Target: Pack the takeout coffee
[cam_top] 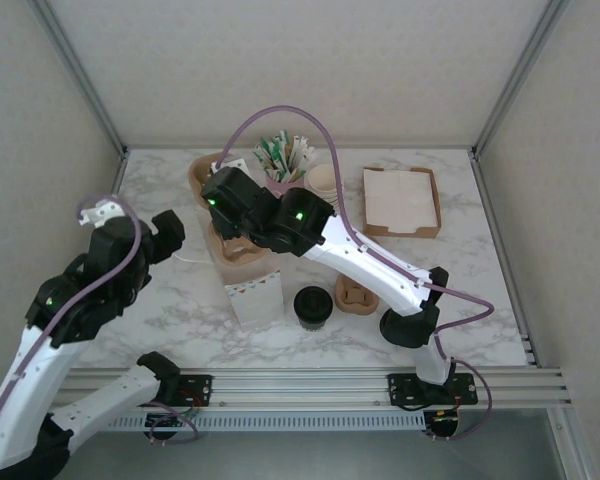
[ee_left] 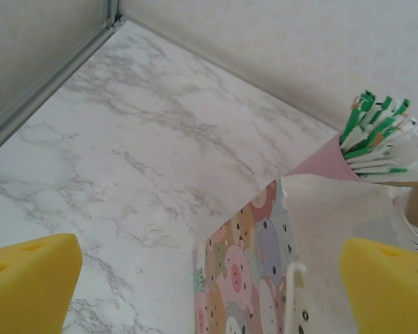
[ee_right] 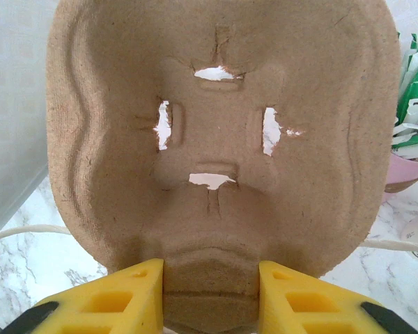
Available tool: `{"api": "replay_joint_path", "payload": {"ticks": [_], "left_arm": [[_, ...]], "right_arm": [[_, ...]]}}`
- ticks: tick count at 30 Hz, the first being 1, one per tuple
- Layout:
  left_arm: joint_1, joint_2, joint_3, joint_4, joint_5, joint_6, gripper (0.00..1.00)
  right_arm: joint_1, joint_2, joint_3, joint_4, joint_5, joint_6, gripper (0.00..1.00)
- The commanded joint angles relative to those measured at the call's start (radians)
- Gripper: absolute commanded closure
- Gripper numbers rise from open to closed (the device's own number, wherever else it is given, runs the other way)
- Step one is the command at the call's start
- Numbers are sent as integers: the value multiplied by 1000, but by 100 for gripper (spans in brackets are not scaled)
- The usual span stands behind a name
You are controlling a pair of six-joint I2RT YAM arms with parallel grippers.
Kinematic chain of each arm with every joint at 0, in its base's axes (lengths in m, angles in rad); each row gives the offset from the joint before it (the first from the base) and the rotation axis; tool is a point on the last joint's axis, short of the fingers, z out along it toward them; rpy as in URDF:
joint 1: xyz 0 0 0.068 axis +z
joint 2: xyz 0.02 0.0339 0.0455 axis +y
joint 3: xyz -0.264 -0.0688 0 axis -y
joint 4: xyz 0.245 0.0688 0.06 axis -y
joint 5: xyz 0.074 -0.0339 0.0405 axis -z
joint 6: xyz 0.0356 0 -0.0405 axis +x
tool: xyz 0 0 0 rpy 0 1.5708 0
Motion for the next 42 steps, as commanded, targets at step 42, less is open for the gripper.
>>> {"api": "replay_joint_path", "payload": {"ticks": [42], "left_arm": [[444, 192, -156, 312, 497, 226, 7]], "right_arm": [[10, 125, 11, -138, -12, 68, 65]]}}
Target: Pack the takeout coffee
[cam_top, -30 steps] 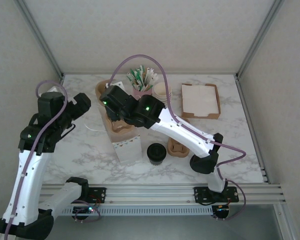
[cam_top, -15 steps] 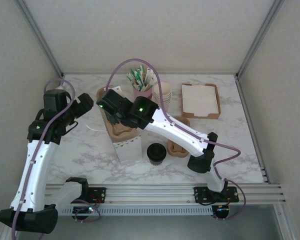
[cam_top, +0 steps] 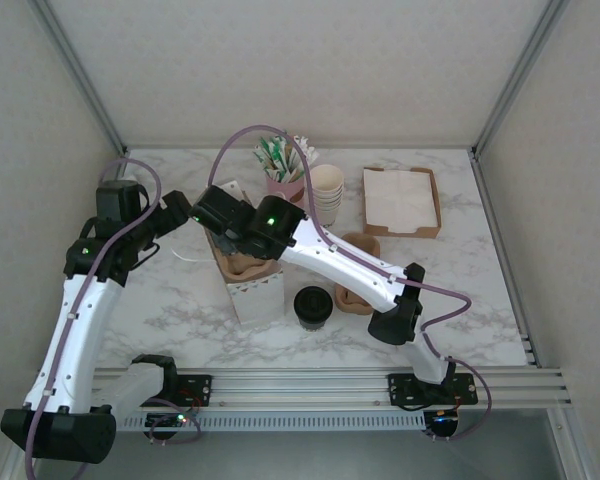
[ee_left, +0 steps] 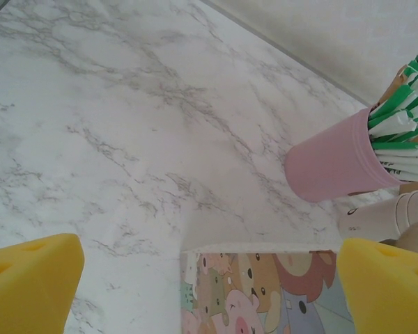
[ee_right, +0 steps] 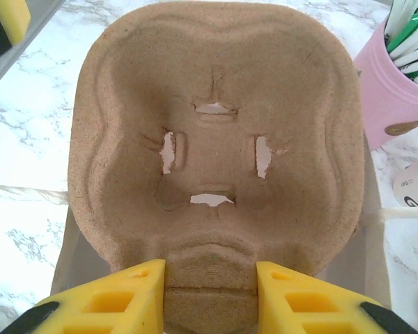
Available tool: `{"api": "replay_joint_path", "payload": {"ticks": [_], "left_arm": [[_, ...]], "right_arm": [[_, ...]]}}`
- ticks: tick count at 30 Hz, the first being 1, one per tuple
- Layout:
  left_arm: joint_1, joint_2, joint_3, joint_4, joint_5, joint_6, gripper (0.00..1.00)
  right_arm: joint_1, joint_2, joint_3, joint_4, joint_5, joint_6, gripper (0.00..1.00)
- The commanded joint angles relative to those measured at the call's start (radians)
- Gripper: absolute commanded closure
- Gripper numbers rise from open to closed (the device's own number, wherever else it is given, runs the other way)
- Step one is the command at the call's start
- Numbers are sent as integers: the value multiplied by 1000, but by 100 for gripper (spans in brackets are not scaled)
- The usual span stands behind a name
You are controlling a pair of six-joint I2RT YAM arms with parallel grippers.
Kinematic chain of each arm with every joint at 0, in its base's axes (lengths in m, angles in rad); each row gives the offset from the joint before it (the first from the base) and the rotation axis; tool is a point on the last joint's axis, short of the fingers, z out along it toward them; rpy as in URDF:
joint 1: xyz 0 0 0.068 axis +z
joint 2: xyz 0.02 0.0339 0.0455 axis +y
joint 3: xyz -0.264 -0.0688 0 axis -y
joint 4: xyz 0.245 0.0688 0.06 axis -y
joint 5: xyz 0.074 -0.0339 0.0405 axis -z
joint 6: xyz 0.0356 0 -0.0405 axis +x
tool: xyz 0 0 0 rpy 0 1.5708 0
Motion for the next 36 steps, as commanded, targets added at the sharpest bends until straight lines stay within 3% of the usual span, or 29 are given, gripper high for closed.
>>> {"api": "replay_joint_path", "payload": {"ticks": [1, 16, 36], "left_arm": [[9, 10, -23, 26, -7, 27, 7], [9, 38, -52, 49, 55, 41, 7], [9, 39, -60, 45, 52, 52, 7]], "right_arm": [[10, 24, 30, -34, -7, 24, 66], [10, 32, -11, -10, -14, 36, 67], [17, -11, -65, 30, -53, 78, 68]]}}
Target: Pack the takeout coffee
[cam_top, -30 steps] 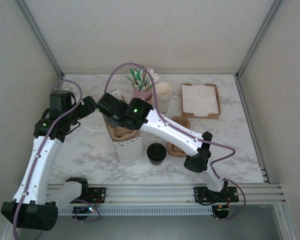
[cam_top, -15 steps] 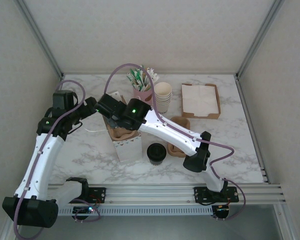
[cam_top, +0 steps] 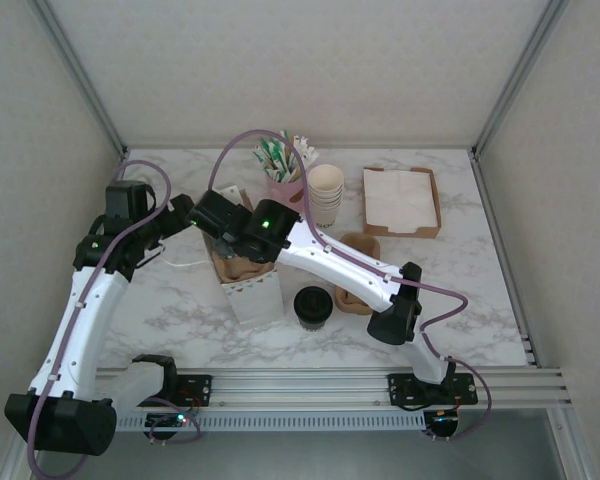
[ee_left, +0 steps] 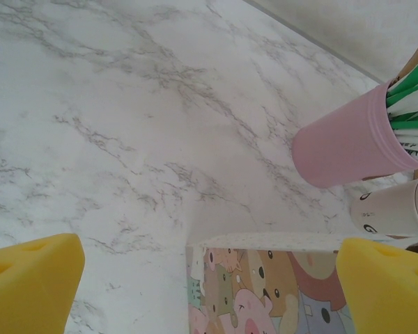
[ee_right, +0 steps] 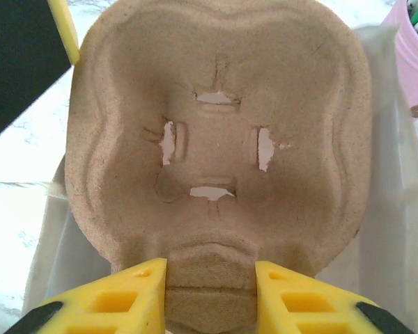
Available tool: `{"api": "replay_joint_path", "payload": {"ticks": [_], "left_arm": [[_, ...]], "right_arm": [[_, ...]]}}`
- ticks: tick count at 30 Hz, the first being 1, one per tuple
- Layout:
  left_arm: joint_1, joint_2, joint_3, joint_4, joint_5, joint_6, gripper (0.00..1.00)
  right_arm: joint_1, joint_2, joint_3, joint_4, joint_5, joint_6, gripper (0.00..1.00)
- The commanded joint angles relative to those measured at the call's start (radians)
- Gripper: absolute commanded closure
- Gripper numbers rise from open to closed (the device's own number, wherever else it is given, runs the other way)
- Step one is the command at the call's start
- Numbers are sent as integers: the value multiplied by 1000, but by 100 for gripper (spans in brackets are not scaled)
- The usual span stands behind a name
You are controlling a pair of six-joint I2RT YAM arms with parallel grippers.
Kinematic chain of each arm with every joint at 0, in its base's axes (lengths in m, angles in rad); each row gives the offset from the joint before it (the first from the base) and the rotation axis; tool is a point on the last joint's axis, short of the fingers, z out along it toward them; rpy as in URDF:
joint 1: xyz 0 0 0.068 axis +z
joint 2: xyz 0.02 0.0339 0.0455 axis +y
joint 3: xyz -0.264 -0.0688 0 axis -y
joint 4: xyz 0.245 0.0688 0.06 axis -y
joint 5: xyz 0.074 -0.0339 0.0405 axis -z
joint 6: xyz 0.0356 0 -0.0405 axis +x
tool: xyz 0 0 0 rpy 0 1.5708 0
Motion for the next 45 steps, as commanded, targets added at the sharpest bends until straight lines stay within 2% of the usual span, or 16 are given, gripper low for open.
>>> {"api": "replay_joint_path", "payload": {"ticks": [1, 7, 17, 45], "left_arm": [[8, 1, -13, 2, 16, 19, 7], [8, 0, -13, 3, 12, 20, 7], [9, 0, -13, -3, 1, 22, 7], [10, 7, -15, -9, 8, 28, 7]], "right_arm": [[17, -16, -11, -8, -29, 23, 67], [19, -24, -6, -11, -14, 19, 67], [25, -52, -55, -72, 95, 25, 68], [34, -26, -102, -119, 79, 22, 68]]}}
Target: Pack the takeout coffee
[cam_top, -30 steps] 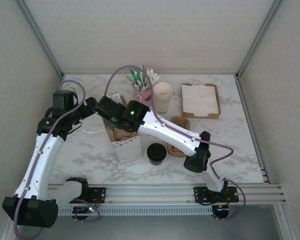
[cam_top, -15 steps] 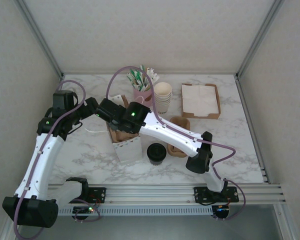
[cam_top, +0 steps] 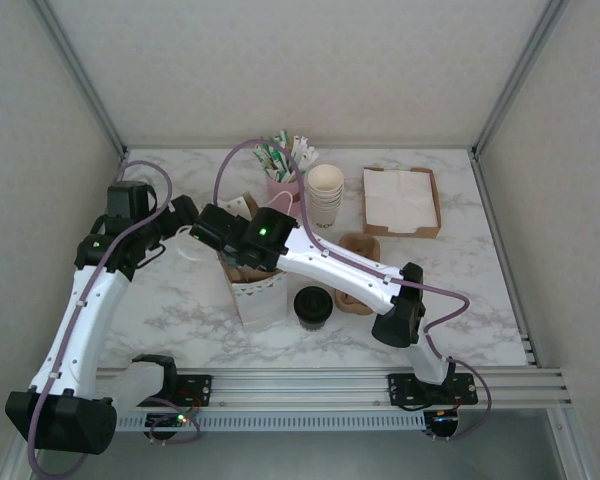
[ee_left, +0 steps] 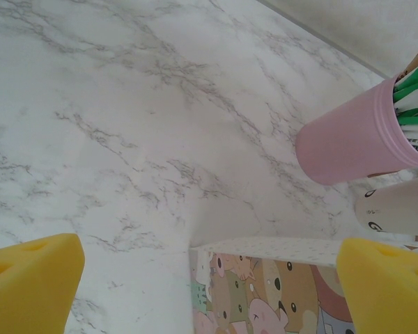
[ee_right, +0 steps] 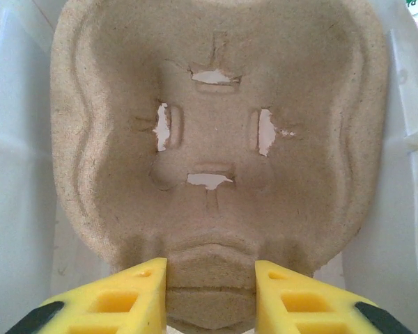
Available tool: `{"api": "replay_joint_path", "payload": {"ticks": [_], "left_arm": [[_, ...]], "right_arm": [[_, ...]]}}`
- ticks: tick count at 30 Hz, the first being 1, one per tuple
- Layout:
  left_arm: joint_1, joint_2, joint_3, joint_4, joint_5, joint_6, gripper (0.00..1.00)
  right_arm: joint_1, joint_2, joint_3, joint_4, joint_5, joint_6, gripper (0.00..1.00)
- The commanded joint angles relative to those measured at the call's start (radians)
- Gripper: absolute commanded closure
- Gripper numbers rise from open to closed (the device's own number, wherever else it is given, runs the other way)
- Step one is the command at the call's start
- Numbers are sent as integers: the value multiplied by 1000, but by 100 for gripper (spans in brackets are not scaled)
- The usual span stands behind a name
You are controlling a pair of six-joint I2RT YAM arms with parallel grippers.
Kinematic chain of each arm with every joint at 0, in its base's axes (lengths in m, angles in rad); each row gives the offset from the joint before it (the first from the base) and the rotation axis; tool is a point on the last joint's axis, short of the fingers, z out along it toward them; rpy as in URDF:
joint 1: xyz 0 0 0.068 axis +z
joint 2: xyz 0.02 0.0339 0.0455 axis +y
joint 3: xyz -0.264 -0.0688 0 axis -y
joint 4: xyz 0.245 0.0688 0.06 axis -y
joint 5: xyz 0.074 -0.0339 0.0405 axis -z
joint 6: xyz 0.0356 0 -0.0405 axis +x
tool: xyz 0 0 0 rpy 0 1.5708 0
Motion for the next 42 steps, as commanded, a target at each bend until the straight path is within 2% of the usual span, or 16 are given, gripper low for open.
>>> {"api": "replay_joint_path", "payload": {"ticks": [1, 18, 42], "left_arm": [[9, 2, -7, -8, 8, 23, 7], [9, 2, -9, -5, 29, 28, 6], [10, 0, -10, -11, 26, 30, 6]], "right_arm": [[14, 10, 1, -46, 3, 3, 68], [13, 24, 6, -54, -71, -2, 68], [-3, 100, 48, -88, -63, -13, 63]]}}
